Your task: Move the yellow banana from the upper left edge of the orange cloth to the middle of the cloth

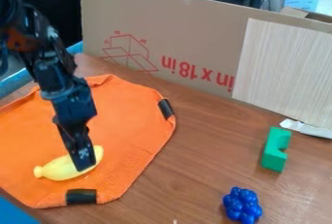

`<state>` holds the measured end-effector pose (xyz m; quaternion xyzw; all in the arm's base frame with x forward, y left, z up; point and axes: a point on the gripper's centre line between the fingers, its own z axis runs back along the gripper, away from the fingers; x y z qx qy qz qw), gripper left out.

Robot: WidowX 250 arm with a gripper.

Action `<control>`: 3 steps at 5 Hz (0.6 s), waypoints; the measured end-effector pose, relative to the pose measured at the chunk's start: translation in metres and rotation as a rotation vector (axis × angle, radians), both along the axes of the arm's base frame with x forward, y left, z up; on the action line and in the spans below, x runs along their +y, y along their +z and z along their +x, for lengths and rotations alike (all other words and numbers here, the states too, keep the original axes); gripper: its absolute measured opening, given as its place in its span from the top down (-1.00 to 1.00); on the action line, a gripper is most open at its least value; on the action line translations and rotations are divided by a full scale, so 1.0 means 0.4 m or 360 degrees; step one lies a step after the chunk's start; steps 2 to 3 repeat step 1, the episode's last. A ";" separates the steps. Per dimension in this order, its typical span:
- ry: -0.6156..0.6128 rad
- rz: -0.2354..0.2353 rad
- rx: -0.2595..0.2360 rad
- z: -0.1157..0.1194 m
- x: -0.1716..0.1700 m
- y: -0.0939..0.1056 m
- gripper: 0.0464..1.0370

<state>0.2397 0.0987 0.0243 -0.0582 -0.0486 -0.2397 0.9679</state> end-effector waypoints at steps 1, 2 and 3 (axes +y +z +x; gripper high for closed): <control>0.0029 -0.0197 0.0005 0.013 0.036 0.074 -0.93; 0.0029 -0.0197 0.0005 0.013 0.036 0.074 -0.93; 0.0029 -0.0197 0.0005 0.013 0.036 0.074 -0.93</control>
